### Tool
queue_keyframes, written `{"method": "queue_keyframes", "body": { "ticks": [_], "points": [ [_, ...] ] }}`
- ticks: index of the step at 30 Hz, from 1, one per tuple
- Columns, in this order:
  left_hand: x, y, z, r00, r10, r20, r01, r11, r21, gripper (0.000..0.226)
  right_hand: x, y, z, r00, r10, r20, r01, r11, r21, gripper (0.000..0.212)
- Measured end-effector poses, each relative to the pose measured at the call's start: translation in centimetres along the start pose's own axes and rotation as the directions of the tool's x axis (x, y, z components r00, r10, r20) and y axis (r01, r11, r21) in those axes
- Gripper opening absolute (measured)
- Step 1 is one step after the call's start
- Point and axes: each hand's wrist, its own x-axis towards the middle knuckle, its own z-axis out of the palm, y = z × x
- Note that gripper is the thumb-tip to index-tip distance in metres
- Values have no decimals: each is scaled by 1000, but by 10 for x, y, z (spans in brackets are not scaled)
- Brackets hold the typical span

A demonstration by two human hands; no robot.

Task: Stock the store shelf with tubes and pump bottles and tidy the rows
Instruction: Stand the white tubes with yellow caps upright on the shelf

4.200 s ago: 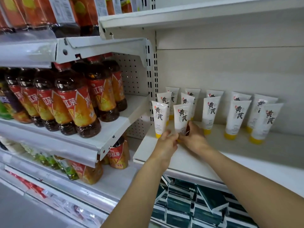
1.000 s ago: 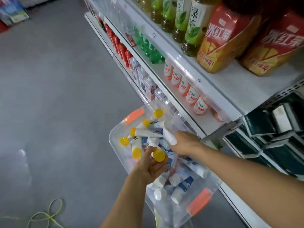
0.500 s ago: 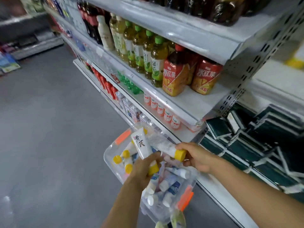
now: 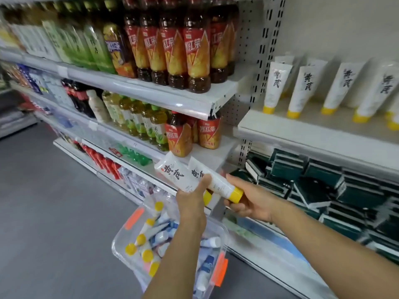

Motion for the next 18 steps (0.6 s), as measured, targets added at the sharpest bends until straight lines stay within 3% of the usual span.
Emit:
{"method": "queue_keyframes", "body": {
  "ticks": [3,6,9,11,14,16,18],
  "points": [
    [-7,2,21,1000,13,-1,-13,999,42,52,-21,-10,-9,997,-77,-4,76,993,-90,67],
    [-15,2,39,1000,13,-9,-12,998,57,55,-36,-17,-20,990,-131,-56,122,981,-152,43],
    [-22,2,55,1000,14,11,-15,998,55,49,-49,-21,-29,965,-200,-172,146,949,-280,33],
    [-29,2,69,1000,23,11,-24,997,69,50,-58,-24,-34,924,-299,-239,169,878,-447,30],
    [-37,1,93,998,40,56,-45,994,97,48,-73,-33,-45,841,-488,-235,187,668,-720,29],
    [-40,-1,111,994,58,93,-69,991,119,47,-84,-41,-55,804,-554,-215,198,592,-782,25],
    [-45,-2,131,988,79,135,-98,985,141,47,-94,-49,-66,778,-583,-236,195,580,-791,26]
  ]
}}
